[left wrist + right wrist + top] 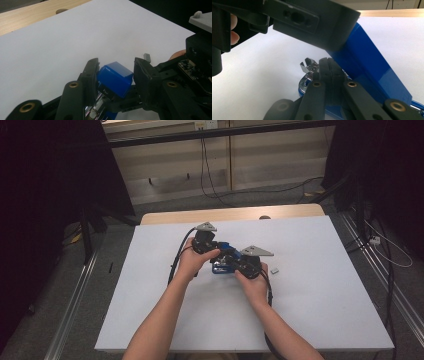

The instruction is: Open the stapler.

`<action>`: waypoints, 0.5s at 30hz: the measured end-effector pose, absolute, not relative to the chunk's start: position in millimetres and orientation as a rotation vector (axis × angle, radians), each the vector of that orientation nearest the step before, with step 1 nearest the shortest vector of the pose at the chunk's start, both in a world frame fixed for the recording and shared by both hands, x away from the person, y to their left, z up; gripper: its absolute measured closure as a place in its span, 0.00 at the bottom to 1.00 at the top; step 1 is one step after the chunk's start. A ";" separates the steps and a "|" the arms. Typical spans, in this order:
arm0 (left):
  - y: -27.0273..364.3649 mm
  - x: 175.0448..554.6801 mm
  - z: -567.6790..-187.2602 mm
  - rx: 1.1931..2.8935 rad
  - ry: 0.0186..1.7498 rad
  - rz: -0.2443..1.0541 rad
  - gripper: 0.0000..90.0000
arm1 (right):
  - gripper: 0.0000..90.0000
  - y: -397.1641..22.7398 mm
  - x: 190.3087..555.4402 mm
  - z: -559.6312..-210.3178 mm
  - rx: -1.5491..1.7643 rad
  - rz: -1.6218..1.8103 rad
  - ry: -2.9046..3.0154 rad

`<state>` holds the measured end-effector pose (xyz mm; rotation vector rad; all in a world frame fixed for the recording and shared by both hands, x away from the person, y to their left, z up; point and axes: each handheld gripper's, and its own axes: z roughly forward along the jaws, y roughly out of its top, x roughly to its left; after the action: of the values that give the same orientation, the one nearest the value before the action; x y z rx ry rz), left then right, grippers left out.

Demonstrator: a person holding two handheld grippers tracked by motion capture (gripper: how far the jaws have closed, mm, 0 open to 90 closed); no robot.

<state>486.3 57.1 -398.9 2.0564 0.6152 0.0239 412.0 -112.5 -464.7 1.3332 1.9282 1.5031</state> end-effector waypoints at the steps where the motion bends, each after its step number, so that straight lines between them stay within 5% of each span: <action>1: 57.0 486.0 -398.6 2.065 0.607 0.030 0.62 | 1.00 -112.4 411.8 -465.0 1.330 1.501 1.927; 15: 60.4 486.1 -392.8 2.025 0.635 0.027 0.58 | 1.00 -109.2 406.7 -464.3 1.304 1.519 1.866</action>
<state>486.1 60.4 -392.8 2.0249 0.6348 0.0273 406.7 -109.2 -464.3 1.3041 1.8664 1.5188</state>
